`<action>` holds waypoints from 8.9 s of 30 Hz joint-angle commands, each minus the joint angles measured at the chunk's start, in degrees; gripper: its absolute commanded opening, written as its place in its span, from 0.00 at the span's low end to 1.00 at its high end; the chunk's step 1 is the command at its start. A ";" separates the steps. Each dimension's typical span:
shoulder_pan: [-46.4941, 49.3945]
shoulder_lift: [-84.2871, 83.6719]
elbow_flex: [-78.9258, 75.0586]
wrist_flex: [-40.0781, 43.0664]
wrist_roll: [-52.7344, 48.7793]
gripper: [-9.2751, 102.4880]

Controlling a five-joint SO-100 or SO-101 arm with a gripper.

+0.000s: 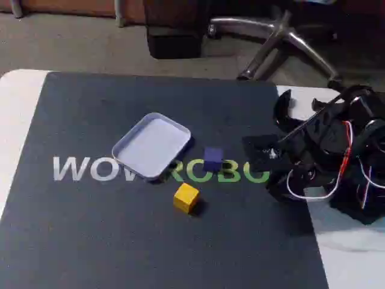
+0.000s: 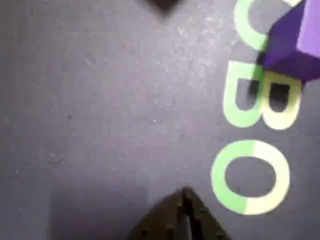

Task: Move blocks one by one until all three blocks are in the tray.

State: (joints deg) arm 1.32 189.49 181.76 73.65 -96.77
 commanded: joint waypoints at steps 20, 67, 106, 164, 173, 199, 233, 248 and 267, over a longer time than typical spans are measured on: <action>1.67 0.18 -0.18 -0.18 -0.26 0.02; 13.18 0.00 -12.22 -15.91 -6.42 0.01; 2.37 -93.34 -84.20 -1.14 16.44 0.27; 5.54 -103.89 -75.23 -19.78 28.21 0.02; 11.51 -90.88 -75.23 -20.39 29.97 0.01; 24.87 -97.47 -75.32 -31.82 15.29 0.31; 26.46 -61.87 -35.33 -28.48 -25.14 0.31; 23.55 -71.54 -36.91 -33.05 -19.69 0.28; 21.09 -83.67 -46.41 -33.40 -9.14 0.21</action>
State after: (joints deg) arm 22.68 105.73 137.99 40.69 -106.17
